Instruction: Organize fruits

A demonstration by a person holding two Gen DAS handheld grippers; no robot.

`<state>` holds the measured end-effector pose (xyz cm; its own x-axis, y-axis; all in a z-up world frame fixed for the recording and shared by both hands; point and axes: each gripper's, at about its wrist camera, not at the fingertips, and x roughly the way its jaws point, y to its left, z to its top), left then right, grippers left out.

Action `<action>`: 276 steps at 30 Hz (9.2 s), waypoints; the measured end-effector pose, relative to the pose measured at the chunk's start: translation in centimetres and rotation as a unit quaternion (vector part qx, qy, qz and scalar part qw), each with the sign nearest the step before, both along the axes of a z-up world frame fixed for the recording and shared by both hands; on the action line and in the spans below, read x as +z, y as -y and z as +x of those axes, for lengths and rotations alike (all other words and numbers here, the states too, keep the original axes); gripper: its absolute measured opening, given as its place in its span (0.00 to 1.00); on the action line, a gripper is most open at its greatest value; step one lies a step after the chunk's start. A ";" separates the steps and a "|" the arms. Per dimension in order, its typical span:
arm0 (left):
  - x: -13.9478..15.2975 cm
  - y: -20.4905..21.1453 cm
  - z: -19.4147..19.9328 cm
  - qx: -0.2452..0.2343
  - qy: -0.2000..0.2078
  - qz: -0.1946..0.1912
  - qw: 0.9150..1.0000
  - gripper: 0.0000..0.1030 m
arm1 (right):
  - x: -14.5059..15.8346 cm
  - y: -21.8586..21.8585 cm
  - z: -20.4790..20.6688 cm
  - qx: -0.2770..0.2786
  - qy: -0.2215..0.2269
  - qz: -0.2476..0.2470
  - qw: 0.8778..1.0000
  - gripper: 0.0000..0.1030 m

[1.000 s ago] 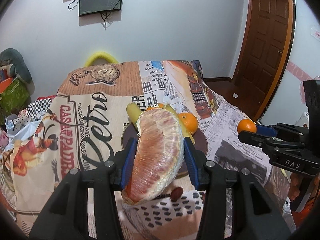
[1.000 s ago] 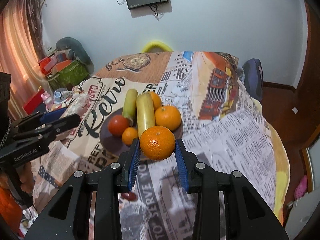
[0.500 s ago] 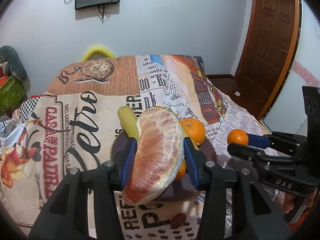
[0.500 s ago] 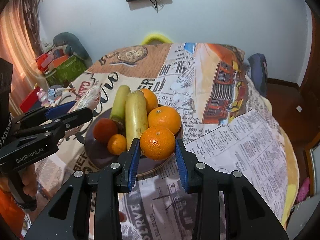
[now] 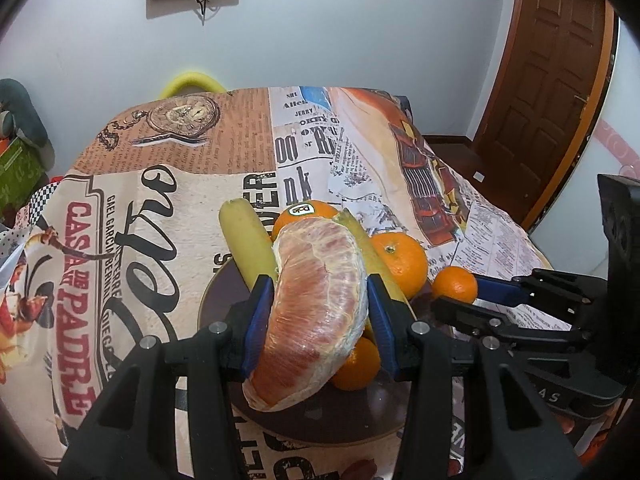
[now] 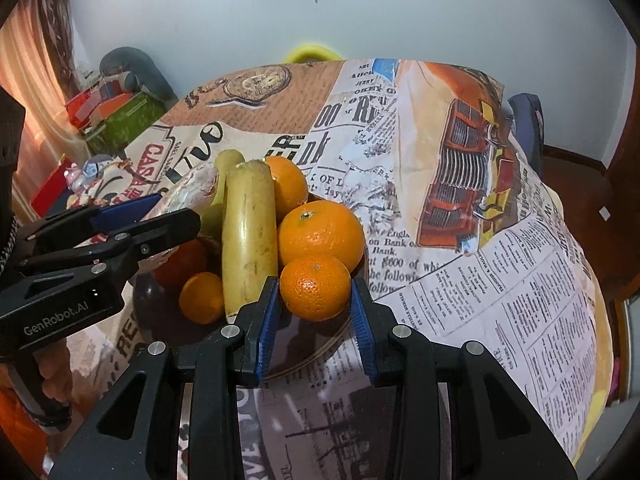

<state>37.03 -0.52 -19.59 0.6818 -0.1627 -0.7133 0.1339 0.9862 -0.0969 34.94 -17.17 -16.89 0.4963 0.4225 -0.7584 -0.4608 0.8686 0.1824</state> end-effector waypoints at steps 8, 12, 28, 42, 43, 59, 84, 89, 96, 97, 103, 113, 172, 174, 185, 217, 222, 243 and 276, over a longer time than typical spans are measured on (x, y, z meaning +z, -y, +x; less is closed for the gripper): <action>-0.3 0.5 -0.5 -0.004 0.002 0.008 1.000 0.46 | -1.0 -0.3 0.1 0.001 -0.012 -0.013 1.000 0.35; 0.3 0.5 -1.0 -0.005 0.007 0.007 1.000 0.46 | -0.3 0.1 -0.4 0.000 -0.005 -0.008 1.000 0.41; 4.5 -0.6 -6.6 0.009 0.031 0.016 0.999 0.54 | 4.5 0.9 -5.5 -0.007 0.040 -0.006 0.999 0.41; 6.8 -2.9 -13.8 0.041 0.045 0.018 0.998 0.69 | 5.3 1.2 -10.9 -0.009 0.041 -0.022 0.999 0.45; 6.7 -3.0 -14.0 0.041 0.043 0.018 0.998 0.69 | 5.2 1.2 -11.2 -0.009 0.039 -0.023 0.999 0.45; 0.8 -2.6 -15.9 0.005 -0.023 0.017 1.000 0.69 | 0.2 -0.4 -12.6 0.012 -0.031 -0.016 0.999 0.45; -4.4 -0.3 -11.6 -0.037 -0.096 0.009 0.995 0.36 | -1.8 -0.5 -10.9 0.011 -0.037 -0.005 0.999 0.22; -5.0 0.8 -10.3 -0.046 -0.103 0.018 0.993 0.35 | -1.4 0.4 -10.6 0.001 -0.034 -0.002 0.999 0.22; -5.7 1.3 -9.6 -0.046 -0.106 0.013 0.993 0.20 | -1.5 1.0 -10.1 -0.008 -0.036 0.000 0.999 0.22; -5.6 1.3 -9.6 -0.046 -0.105 0.013 0.993 0.20 | -1.4 1.0 -10.1 -0.008 -0.035 0.000 0.999 0.22; -4.8 1.0 -10.3 -0.047 -0.094 0.018 0.994 0.20 | -0.7 0.9 -10.0 -0.007 -0.027 0.002 1.000 0.22; -0.6 -0.7 -10.8 -0.026 -0.041 0.006 0.999 0.20 | 1.3 0.1 -9.1 -0.004 0.001 0.006 1.000 0.22; 13.3 -1.8 -17.9 0.013 0.129 -0.003 0.991 0.25 | 14.7 1.5 -13.7 -0.021 0.157 0.070 0.985 0.38; 15.1 -1.9 -19.7 0.017 0.153 -0.004 0.988 0.25 | 16.5 1.7 -15.4 -0.021 0.179 0.081 0.980 0.38; 21.5 -1.9 -29.0 0.040 0.266 0.007 0.963 0.54 | 21.7 2.1 -23.6 -0.030 0.287 0.105 0.952 0.54; 22.1 -1.8 -33.1 0.059 0.308 0.017 0.949 0.98 | 21.4 2.1 -26.7 -0.073 0.330 0.088 0.937 1.00; 22.1 -1.7 -33.2 0.058 0.309 0.017 0.949 1.00 | 21.5 2.1 -26.8 -0.072 0.327 0.090 0.938 1.00; 22.1 -1.6 -33.1 0.058 0.306 0.015 0.950 1.00 | 21.7 2.3 -26.8 -0.071 0.328 0.092 0.937 1.00; 21.9 -1.4 -32.8 0.056 0.295 0.007 0.954 1.00 | 22.1 2.2 -27.1 -0.072 0.334 0.090 0.936 1.00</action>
<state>4.27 0.88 2.31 0.9777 -0.0585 -0.2016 0.0546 0.9982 -0.0248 7.85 -19.35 5.21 0.8952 0.4065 -0.1826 -0.4054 0.9130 0.0449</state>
